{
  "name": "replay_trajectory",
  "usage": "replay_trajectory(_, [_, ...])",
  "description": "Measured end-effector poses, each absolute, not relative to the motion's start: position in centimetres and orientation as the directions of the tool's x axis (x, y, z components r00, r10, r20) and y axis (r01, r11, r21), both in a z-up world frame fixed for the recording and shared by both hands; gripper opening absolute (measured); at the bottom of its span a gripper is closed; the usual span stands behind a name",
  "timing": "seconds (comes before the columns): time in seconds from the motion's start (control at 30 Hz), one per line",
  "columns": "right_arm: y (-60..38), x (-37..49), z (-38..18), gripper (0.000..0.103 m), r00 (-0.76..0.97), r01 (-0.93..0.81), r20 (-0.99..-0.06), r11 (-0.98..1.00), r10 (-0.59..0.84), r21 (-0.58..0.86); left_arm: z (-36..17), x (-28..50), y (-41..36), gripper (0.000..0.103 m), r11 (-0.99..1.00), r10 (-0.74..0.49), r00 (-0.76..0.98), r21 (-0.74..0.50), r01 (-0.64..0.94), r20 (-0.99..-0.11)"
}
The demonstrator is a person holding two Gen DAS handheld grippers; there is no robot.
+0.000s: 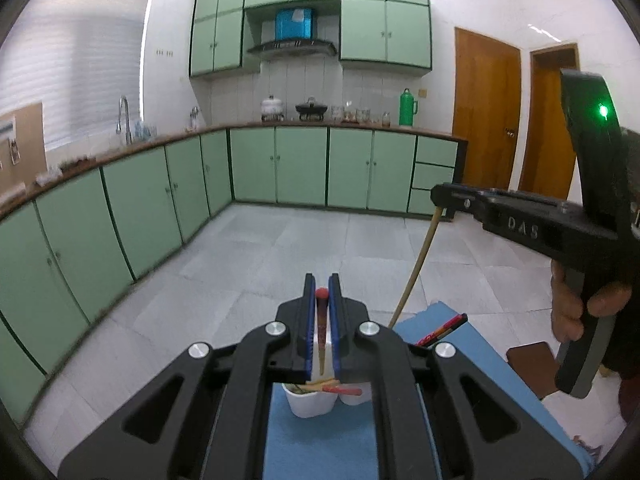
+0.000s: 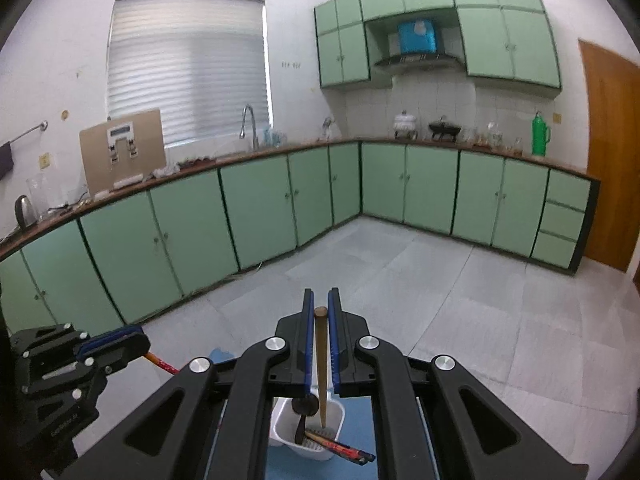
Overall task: Organize utensils
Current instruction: 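Open both grippers and withdraw from the holder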
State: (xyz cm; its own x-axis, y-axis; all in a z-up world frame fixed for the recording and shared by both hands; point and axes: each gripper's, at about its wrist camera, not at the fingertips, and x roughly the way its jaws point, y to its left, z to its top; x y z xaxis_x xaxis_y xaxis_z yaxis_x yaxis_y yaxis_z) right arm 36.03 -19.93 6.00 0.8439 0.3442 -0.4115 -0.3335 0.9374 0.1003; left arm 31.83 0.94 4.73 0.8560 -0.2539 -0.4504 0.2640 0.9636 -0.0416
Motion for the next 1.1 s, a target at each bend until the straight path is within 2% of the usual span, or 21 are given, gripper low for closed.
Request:
replay_trajectory(0.07, [-20.0,36.4,5.1,0.017,0.835,-0.325,-0.439,0.941,0.333,0.094,4.5,32.4,1.2,0.030,0.966,-0.251,0.853,-0.068,0.248,-0.458])
replay_trajectory(0.1, [-20.2,36.3,5.0,0.021,0.836,-0.321,-0.440,0.942,0.329,0.093,4.4,32.4,1.4,0.034,0.968,-0.248,0.855,-0.073,0.242,-0.456])
replay_trajectory(0.17, [-20.8,35.9,4.8,0.025,0.840,-0.312,-0.436,0.945,0.323,0.100,4.3,32.2,1.6,0.035,0.968,-0.247,0.857,-0.070,0.242,-0.453])
replay_trajectory(0.27, [-22.2,35.2,4.9,0.031,0.848,-0.286,-0.433,0.951,0.307,0.115,4.7,31.6,1.9,0.043,0.971,-0.234,0.867,-0.063,0.230,-0.440])
replay_trajectory(0.4, [-24.1,33.1,5.0,0.052,0.867,-0.252,-0.412,0.960,0.281,0.123,5.4,29.9,2.4,0.060,0.975,-0.221,0.885,-0.075,0.209,-0.409])
replay_trajectory(0.6, [-26.7,27.8,3.9,0.075,0.884,-0.196,-0.408,0.973,0.228,0.118,5.1,25.1,3.0,0.080,0.981,-0.194,0.903,-0.083,0.175,-0.384])
replay_trajectory(0.7, [-27.6,24.9,2.5,0.085,0.875,-0.180,-0.427,0.973,0.226,0.146,4.1,22.8,2.9,0.086,0.983,-0.180,0.902,-0.090,0.157,-0.393])
replay_trajectory(0.83, [-28.6,21.4,0.7,0.094,0.862,-0.165,-0.451,0.969,0.232,0.183,2.6,20.2,2.7,0.090,0.984,-0.177,0.889,-0.107,0.145,-0.422])
replay_trajectory(1.1, [-28.2,16.2,-0.8,0.097,0.852,-0.177,-0.467,0.969,0.238,0.170,1.2,15.4,1.7,0.094,0.990,-0.138,0.873,-0.062,0.124,-0.467])
